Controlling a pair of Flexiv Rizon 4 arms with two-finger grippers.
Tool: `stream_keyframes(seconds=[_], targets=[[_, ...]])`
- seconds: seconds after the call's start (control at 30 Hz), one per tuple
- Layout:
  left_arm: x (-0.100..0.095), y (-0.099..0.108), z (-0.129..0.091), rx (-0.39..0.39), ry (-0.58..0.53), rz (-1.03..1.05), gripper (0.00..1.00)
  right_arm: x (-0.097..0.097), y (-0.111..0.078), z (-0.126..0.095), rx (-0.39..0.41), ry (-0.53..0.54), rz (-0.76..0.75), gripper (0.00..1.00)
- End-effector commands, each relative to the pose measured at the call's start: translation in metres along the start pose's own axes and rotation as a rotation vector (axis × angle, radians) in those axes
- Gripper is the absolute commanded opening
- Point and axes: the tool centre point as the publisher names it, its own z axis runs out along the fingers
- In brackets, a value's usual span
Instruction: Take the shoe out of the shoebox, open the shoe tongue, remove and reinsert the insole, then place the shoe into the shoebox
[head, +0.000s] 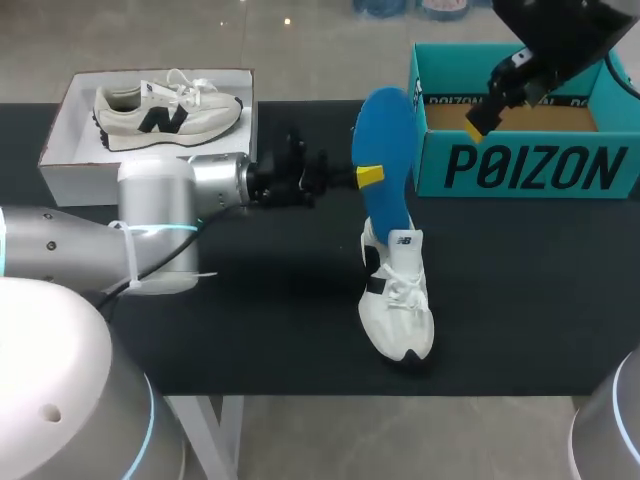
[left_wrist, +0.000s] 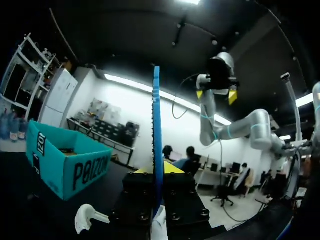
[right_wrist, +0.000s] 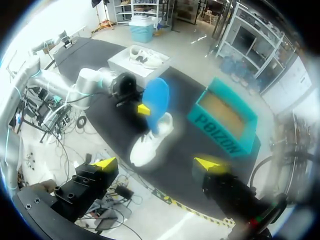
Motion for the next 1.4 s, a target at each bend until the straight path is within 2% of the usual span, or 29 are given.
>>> stream_keyframes(seconds=[0.03, 0.1, 0.5, 0.63, 0.77, 0.87, 0.97, 1.07, 1.4], targets=[[-0.01, 0.009, 0.002, 0.204, 0.084, -0.482, 0.0, 0.0, 0.003, 0.0, 0.006, 0.0, 0.001, 1.0], [-0.01, 0.006, 0.002, 0.177, 0.068, -0.501, 0.0, 0.0, 0.003, 0.0, 0.006, 0.0, 0.001, 1.0], [-0.009, -0.022, -0.001, 0.124, 0.004, -0.616, 0.0, 0.0, 0.003, 0.0, 0.006, 0.0, 0.001, 1.0], [-0.007, -0.033, -0.002, 0.062, -0.035, -0.621, 0.0, 0.0, 0.003, 0.0, 0.006, 0.0, 0.001, 1.0], [-0.004, -0.038, 0.001, -0.052, -0.074, -0.648, 0.0, 0.0, 0.003, 0.0, 0.006, 0.0, 0.001, 1.0], [-0.003, -0.039, 0.004, -0.083, -0.092, -0.656, 0.0, 0.0, 0.003, 0.0, 0.006, 0.0, 0.001, 1.0], [-0.005, -0.038, 0.005, -0.058, -0.089, -0.665, 0.0, 0.0, 0.003, 0.0, 0.006, 0.0, 0.001, 1.0], [-0.01, -0.036, 0.003, 0.014, -0.092, -0.672, 0.0, 0.0, 0.003, 0.0, 0.006, 0.0, 0.001, 1.0], [-0.01, -0.036, 0.003, 0.014, -0.092, -0.672, 0.0, 0.0, 0.003, 0.0, 0.006, 0.0, 0.001, 1.0]])
